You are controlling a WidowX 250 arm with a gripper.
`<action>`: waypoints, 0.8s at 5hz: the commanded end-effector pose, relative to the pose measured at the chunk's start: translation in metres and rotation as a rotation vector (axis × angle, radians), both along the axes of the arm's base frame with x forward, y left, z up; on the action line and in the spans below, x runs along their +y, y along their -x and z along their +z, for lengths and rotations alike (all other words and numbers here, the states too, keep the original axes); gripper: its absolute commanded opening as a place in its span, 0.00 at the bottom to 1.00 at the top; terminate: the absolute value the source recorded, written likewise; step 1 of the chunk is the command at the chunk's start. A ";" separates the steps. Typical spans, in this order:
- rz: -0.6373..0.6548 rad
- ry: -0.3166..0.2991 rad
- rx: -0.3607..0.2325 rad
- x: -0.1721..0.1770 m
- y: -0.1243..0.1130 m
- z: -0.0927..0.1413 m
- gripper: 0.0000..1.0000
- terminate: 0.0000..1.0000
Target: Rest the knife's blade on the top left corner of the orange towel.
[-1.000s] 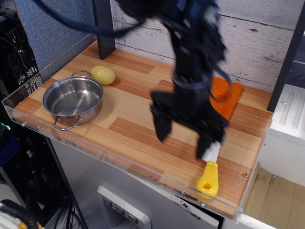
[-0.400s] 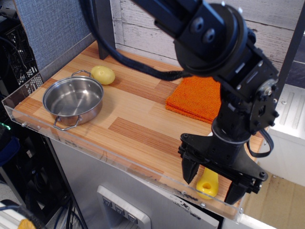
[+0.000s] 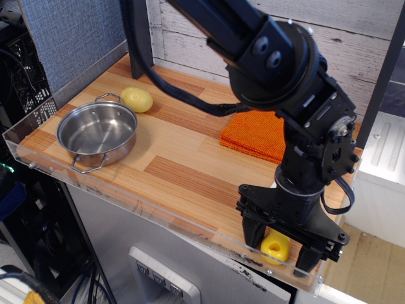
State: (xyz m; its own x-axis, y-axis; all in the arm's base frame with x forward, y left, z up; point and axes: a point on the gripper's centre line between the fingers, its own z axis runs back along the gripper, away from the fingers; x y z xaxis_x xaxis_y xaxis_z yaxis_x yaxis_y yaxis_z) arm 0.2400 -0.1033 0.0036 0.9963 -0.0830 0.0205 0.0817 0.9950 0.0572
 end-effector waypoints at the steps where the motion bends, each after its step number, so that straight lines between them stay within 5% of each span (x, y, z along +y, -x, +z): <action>1: -0.009 -0.027 -0.015 0.023 0.003 0.006 0.00 0.00; 2: -0.025 0.017 -0.061 0.033 0.001 0.031 0.00 0.00; 4: -0.080 0.289 -0.112 0.059 -0.011 0.119 0.00 0.00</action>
State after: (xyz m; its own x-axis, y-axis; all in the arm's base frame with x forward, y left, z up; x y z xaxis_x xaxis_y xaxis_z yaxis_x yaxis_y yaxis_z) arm 0.2502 -0.0485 0.1134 0.9814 -0.1519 0.1172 0.1740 0.9619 -0.2109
